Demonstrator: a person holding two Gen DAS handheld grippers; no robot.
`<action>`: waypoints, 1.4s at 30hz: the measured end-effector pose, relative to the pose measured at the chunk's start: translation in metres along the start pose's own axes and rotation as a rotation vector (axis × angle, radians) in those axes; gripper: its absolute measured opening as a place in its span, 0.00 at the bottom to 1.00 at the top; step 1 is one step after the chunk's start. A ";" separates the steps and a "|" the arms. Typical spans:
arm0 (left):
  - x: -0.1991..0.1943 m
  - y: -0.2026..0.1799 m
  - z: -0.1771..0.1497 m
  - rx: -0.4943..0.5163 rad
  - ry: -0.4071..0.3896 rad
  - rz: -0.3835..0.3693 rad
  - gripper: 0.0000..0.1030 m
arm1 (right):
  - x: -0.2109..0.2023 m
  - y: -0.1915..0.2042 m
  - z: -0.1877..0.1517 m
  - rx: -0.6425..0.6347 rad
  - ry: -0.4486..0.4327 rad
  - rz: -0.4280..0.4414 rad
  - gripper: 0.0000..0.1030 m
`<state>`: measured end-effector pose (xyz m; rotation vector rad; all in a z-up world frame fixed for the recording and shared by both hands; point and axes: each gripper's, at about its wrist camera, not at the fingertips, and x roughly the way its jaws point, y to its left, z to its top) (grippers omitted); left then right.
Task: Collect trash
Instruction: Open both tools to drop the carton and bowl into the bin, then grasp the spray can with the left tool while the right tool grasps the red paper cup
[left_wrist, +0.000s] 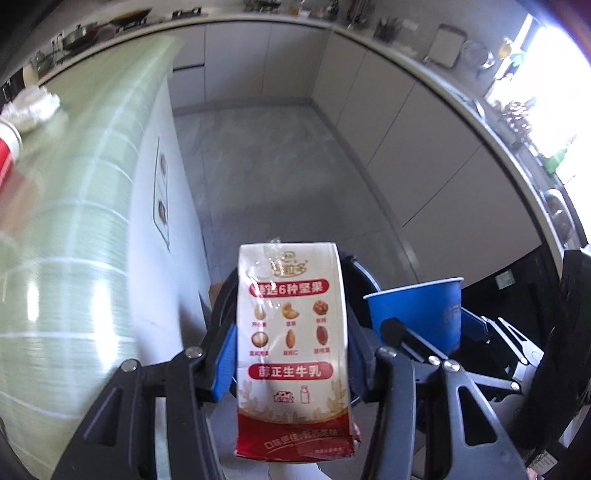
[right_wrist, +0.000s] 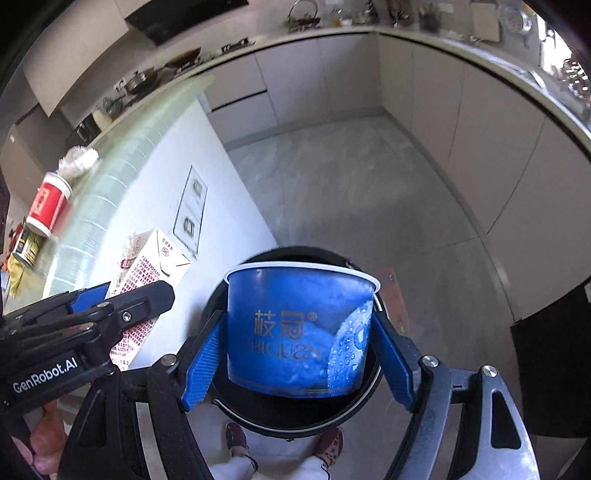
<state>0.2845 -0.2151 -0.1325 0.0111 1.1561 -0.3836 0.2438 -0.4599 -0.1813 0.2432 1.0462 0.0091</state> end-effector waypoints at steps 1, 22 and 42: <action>0.004 0.000 -0.001 -0.005 0.011 0.010 0.50 | 0.006 -0.003 0.000 -0.003 0.012 0.009 0.77; -0.082 0.002 0.016 -0.063 -0.109 -0.019 0.77 | -0.062 0.019 0.047 -0.023 -0.101 -0.026 0.78; -0.210 0.280 -0.037 -0.238 -0.308 0.219 0.77 | -0.081 0.313 0.033 -0.137 -0.219 0.102 0.81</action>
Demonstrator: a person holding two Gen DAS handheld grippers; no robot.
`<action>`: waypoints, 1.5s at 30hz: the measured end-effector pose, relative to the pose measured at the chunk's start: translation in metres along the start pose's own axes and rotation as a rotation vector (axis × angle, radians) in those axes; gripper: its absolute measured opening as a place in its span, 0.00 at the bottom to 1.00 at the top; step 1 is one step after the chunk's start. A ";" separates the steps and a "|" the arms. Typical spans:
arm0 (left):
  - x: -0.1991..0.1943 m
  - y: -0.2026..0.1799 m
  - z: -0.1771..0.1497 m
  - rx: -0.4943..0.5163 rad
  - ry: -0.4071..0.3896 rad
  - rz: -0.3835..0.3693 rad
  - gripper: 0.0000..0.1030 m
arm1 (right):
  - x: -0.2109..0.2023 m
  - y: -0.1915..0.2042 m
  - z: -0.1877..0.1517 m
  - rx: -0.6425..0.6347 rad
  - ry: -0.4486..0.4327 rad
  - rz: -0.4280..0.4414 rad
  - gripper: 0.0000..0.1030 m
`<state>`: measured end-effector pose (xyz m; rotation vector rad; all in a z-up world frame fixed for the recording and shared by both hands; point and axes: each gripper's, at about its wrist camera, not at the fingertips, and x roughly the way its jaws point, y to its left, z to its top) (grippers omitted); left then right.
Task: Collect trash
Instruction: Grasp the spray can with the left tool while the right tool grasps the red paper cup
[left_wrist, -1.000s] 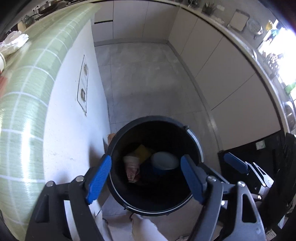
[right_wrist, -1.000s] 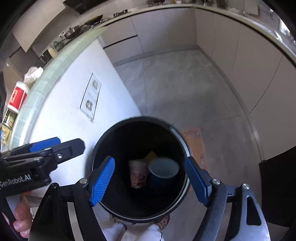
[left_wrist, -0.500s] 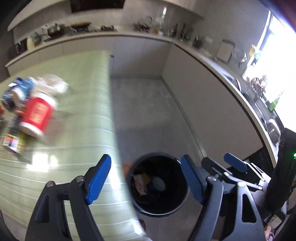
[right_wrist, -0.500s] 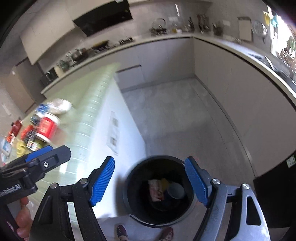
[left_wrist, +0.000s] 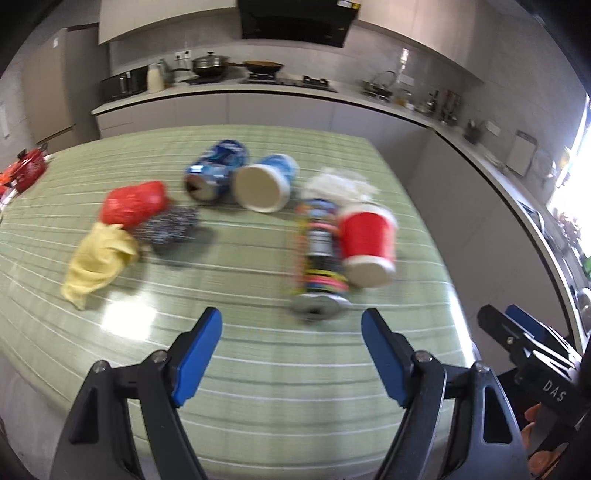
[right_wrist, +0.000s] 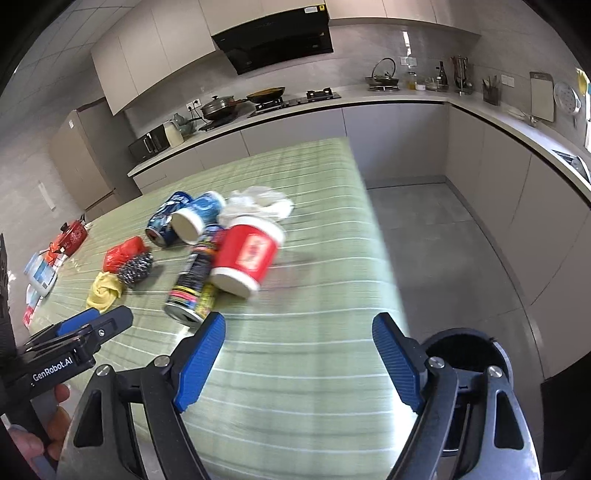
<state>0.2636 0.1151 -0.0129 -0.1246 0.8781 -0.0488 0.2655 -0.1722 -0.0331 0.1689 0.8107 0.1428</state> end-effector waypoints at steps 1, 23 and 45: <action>0.000 0.007 -0.001 0.001 0.000 0.002 0.77 | 0.004 0.010 0.000 0.002 0.004 0.001 0.81; 0.044 -0.019 0.048 0.077 0.023 -0.039 0.77 | 0.045 0.010 0.055 -0.011 -0.020 -0.031 0.81; 0.108 -0.017 0.064 0.123 0.129 -0.093 0.81 | 0.094 0.019 0.067 0.040 0.044 -0.073 0.81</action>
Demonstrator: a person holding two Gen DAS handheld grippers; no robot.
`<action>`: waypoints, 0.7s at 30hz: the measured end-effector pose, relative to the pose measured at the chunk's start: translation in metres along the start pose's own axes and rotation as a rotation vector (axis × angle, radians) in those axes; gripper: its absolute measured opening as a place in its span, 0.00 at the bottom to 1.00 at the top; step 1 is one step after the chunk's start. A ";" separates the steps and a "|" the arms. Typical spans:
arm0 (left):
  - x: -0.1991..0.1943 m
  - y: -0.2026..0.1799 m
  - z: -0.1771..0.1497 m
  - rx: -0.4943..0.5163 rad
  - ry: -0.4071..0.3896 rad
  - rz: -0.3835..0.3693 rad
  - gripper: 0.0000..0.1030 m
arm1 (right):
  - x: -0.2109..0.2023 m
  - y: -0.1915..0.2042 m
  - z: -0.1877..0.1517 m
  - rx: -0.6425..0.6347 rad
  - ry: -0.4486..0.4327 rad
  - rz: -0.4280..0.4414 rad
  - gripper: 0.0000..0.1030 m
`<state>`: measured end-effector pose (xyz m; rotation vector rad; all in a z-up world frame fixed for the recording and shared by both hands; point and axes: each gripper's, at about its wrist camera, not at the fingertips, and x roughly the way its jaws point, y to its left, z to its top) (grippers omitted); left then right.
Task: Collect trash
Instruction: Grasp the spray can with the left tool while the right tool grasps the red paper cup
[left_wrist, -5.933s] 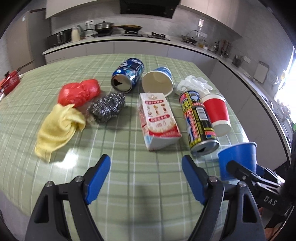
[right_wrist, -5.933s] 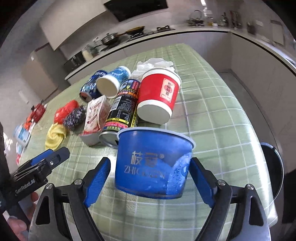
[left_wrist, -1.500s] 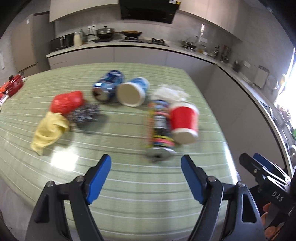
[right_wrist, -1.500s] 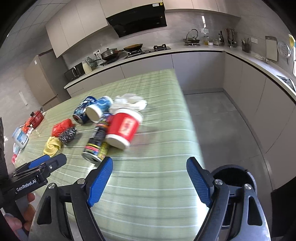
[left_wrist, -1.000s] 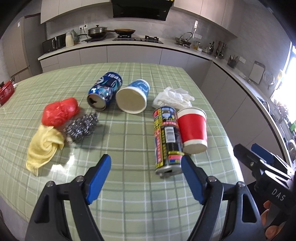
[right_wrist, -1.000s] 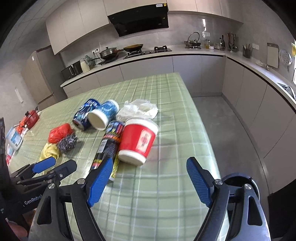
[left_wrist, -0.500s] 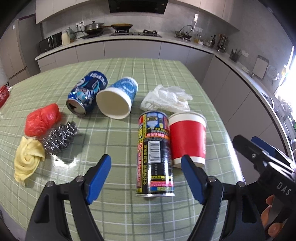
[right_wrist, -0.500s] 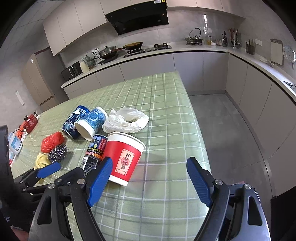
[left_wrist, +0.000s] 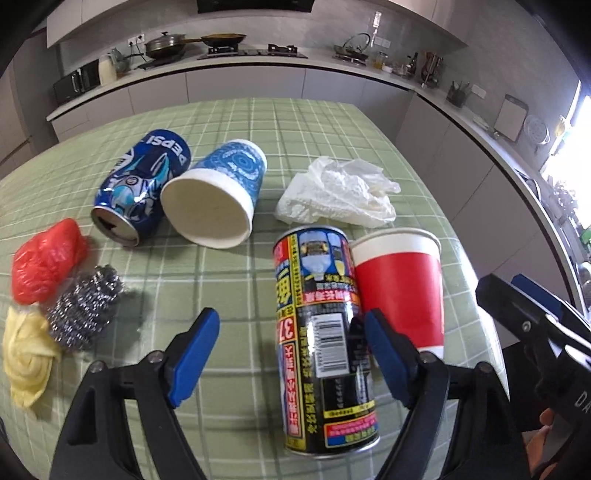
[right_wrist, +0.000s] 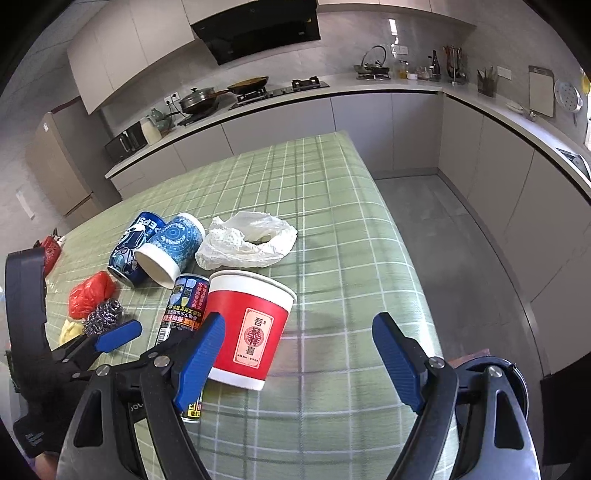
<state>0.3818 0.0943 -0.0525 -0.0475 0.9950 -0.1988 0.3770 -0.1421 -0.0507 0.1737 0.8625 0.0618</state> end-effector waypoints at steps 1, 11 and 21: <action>0.000 0.002 0.000 0.003 0.001 -0.005 0.81 | 0.002 0.003 0.000 0.003 0.002 -0.004 0.81; -0.014 0.043 -0.007 -0.018 0.010 -0.018 0.82 | 0.039 0.032 -0.001 0.024 0.069 0.025 0.81; -0.001 0.037 -0.005 0.024 0.041 -0.051 0.76 | 0.061 0.036 -0.005 0.033 0.109 0.038 0.79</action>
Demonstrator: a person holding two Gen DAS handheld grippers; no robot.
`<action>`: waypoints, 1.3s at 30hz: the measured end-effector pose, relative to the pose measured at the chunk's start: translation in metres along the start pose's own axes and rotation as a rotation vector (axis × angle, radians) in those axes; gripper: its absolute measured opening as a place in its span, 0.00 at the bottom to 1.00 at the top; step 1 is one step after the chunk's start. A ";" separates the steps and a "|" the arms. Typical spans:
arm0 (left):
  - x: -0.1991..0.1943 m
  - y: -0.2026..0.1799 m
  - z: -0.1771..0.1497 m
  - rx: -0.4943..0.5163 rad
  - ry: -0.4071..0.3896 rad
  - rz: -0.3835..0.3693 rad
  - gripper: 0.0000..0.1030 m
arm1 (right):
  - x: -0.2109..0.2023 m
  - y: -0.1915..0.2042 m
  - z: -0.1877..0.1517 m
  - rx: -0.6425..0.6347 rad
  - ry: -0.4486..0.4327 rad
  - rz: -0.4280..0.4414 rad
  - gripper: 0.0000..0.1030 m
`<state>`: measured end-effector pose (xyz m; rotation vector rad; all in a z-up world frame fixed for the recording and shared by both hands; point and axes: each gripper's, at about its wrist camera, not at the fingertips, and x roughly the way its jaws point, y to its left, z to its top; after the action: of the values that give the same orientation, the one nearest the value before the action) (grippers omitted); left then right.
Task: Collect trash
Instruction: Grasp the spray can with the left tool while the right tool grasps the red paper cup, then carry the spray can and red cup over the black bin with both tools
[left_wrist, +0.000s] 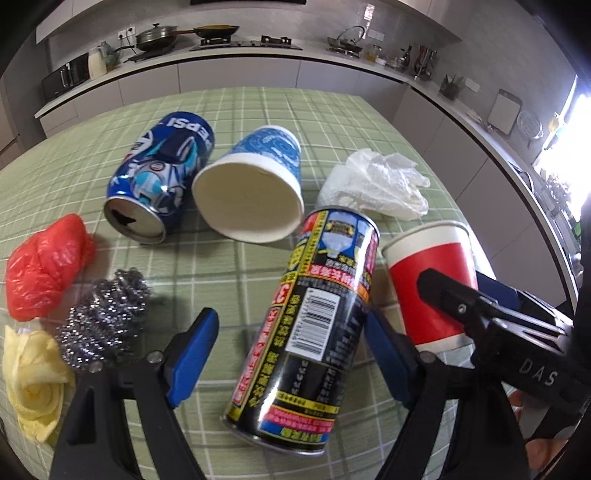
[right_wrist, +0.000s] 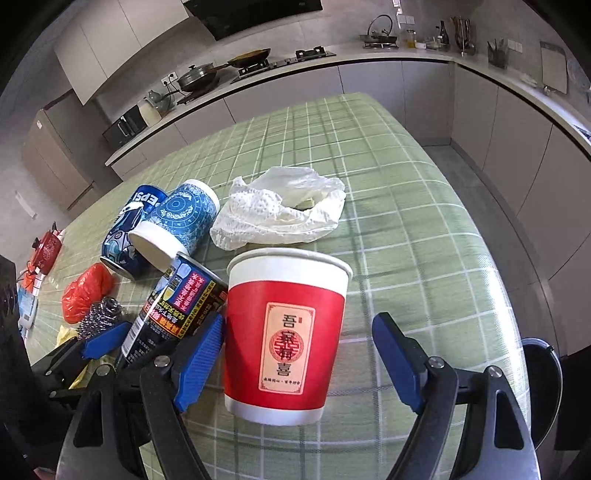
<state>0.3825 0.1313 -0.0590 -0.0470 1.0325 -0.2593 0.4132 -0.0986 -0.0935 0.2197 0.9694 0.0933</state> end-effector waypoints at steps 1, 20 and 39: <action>0.001 -0.001 0.000 0.002 0.003 -0.007 0.74 | 0.000 0.000 0.000 -0.004 0.001 -0.001 0.74; 0.004 -0.007 -0.007 0.014 -0.011 -0.036 0.53 | 0.006 -0.008 -0.004 -0.053 0.018 0.004 0.60; 0.000 -0.015 -0.018 -0.003 -0.034 0.023 0.52 | -0.003 -0.022 -0.020 -0.107 0.050 0.035 0.61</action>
<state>0.3642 0.1188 -0.0656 -0.0423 0.9996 -0.2352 0.3949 -0.1175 -0.1065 0.1361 1.0078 0.1835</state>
